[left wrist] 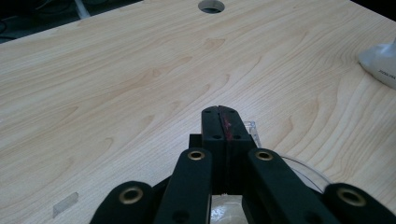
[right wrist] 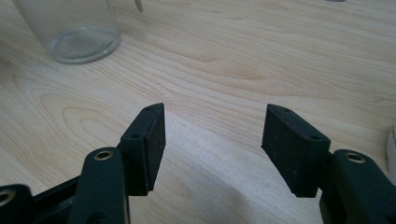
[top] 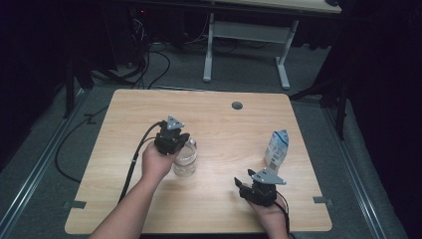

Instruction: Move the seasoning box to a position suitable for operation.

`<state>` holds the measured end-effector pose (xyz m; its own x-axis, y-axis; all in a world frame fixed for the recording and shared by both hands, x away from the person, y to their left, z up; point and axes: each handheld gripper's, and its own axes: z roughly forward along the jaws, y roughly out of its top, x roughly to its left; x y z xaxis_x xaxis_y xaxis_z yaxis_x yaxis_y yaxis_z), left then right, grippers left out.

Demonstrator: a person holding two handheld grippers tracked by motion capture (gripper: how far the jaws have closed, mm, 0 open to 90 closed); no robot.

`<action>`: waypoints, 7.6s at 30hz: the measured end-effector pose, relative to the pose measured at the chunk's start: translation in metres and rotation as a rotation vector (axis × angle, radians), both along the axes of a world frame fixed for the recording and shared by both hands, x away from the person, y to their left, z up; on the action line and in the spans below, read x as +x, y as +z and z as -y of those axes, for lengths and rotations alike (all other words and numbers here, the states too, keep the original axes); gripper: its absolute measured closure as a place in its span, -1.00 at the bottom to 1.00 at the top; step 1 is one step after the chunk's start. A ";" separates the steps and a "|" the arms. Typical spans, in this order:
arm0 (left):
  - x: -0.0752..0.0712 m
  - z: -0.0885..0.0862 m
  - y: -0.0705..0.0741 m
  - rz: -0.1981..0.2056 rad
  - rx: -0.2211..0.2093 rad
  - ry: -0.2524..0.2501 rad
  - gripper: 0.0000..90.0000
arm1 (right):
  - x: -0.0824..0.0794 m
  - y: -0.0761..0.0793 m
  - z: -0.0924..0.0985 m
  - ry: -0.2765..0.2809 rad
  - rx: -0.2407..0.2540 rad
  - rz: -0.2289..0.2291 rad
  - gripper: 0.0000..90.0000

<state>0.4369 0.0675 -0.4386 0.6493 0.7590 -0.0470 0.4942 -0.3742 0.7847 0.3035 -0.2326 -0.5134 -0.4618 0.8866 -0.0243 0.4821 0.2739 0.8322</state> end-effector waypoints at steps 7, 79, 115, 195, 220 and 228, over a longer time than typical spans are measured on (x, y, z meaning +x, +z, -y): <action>-0.007 -0.001 -0.001 -0.004 0.003 -0.013 1.00 | -0.001 0.001 -0.001 0.003 -0.003 0.003 -0.11; -0.089 -0.075 -0.057 0.094 -0.151 0.035 0.98 | -0.004 -0.001 -0.004 0.008 -0.012 0.008 0.05; -0.131 -0.057 -0.056 0.107 -0.175 -0.097 1.00 | -0.007 -0.002 -0.012 0.056 -0.031 0.010 0.29; -0.123 -0.043 -0.068 0.074 -0.218 -0.145 0.98 | -0.012 0.004 -0.007 0.012 0.009 0.024 0.39; -0.090 -0.048 -0.044 0.102 -0.246 -0.075 0.99 | 0.007 0.008 -0.023 0.060 -0.006 -0.001 0.58; -0.071 -0.037 -0.026 0.122 -0.258 -0.058 1.00 | 0.022 0.019 -0.030 0.035 0.026 0.003 0.71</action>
